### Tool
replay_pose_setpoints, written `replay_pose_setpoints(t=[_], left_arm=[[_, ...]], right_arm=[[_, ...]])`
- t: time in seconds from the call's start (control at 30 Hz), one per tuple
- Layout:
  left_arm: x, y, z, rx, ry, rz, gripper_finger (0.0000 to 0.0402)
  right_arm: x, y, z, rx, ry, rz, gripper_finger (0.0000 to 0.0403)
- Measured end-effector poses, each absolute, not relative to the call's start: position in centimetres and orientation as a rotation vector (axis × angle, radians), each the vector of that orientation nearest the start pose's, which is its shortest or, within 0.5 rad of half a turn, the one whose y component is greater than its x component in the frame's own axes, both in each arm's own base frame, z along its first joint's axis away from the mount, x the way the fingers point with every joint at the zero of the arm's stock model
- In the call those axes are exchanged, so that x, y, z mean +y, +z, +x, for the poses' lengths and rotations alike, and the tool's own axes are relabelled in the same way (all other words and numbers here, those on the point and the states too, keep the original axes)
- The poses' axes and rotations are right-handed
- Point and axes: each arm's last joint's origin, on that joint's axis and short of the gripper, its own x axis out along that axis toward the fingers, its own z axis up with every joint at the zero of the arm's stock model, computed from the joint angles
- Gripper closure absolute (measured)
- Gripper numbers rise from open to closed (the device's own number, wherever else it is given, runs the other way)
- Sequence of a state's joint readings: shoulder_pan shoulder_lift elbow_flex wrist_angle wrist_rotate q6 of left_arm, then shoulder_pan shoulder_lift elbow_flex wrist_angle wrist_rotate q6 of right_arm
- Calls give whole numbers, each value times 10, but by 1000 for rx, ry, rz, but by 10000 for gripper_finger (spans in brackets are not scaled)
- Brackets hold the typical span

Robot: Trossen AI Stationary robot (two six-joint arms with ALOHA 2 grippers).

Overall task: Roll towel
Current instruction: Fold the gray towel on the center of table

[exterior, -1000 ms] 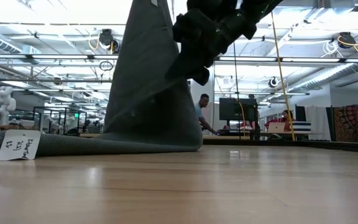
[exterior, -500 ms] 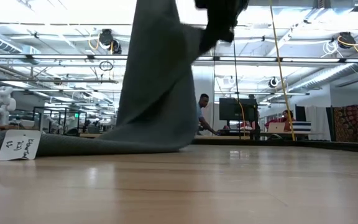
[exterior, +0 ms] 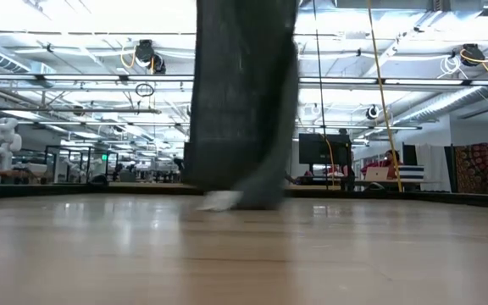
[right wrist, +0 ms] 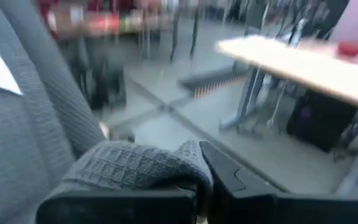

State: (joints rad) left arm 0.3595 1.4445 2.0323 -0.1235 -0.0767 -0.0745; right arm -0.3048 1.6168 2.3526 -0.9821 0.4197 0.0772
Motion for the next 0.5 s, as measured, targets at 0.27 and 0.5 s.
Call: replay_pose_setpoints(t=[0.27,0.5], left_arm=[[85,591,230,-440,275,-102,400],[75,587,232,-377,68,-161,400]], right_arm=[[-82,584,211,-23,-687,67,403],[-68,585,206,-32,-536,172,403]])
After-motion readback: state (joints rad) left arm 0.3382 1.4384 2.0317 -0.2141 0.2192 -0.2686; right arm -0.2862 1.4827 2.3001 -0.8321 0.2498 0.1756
